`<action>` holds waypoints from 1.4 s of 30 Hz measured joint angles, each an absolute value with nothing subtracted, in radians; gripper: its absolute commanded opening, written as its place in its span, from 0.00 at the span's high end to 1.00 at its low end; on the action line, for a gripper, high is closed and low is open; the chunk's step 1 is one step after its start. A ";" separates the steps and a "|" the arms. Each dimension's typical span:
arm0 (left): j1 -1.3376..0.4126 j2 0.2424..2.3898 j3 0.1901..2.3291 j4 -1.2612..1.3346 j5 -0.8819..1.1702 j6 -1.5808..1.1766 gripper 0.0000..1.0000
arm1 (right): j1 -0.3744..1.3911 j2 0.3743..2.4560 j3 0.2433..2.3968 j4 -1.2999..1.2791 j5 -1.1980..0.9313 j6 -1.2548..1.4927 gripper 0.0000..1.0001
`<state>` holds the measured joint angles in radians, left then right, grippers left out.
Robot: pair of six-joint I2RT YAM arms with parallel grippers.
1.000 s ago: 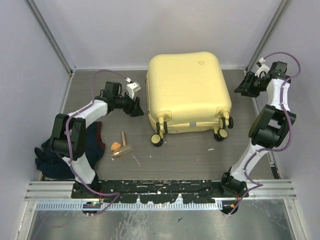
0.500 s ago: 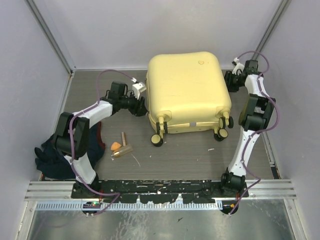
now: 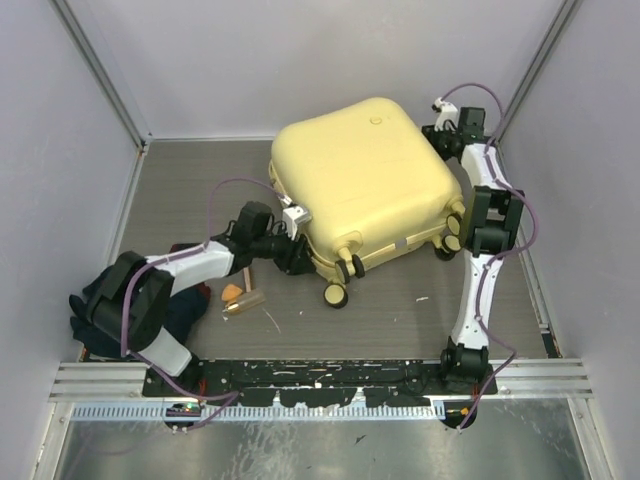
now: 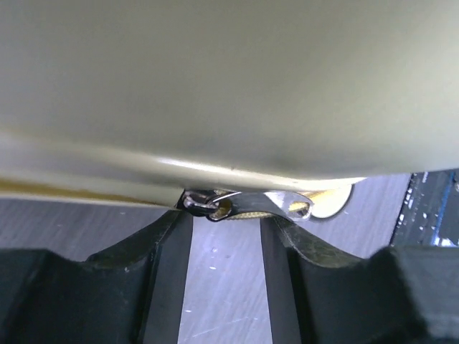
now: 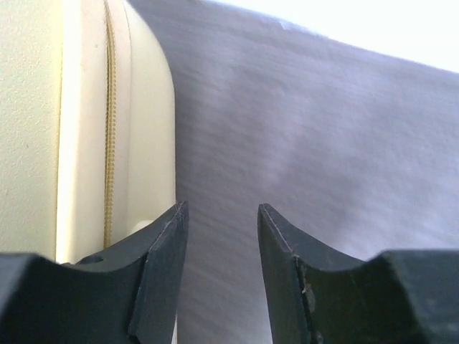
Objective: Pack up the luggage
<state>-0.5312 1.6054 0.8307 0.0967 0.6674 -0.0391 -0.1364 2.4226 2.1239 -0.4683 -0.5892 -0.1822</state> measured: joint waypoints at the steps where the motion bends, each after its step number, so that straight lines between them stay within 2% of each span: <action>1: -0.545 1.583 0.818 0.099 0.664 -0.043 0.55 | -0.121 2.435 2.145 -0.448 -0.589 -0.184 0.45; 5: -0.586 1.486 0.794 0.057 0.658 -0.033 0.50 | -0.065 2.463 2.234 -0.421 -0.601 -0.178 0.36; 12: -0.537 1.241 0.740 -0.021 0.648 0.012 0.40 | -0.097 2.372 2.258 -0.448 -0.663 -0.129 0.31; 14: -0.480 1.182 0.741 -0.029 0.644 0.011 0.34 | -0.157 2.276 2.216 -0.456 -0.668 -0.101 0.32; 19: -0.300 1.150 0.777 -0.097 0.634 0.009 0.32 | -0.343 1.912 1.946 -0.456 -0.672 -0.052 0.34; 24: -0.088 1.280 0.913 -0.149 0.633 -0.050 0.33 | -0.457 1.487 1.565 -0.473 -0.709 -0.009 0.39; 29: 0.031 1.469 1.098 -0.152 0.613 -0.145 0.36 | -0.474 1.213 1.214 -0.541 -0.760 0.044 0.43; 36: 0.067 1.796 1.432 -0.174 0.579 -0.266 0.37 | -0.492 1.023 0.851 -0.640 -0.760 0.170 0.51; 42: 0.067 2.040 1.649 -0.180 0.611 -0.332 0.40 | -0.493 0.978 0.656 -0.588 -0.744 0.282 0.57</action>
<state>0.0666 2.0396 1.6485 -0.1802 0.6109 -0.3321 -0.4927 0.9775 0.6559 -0.5884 -0.7444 0.2821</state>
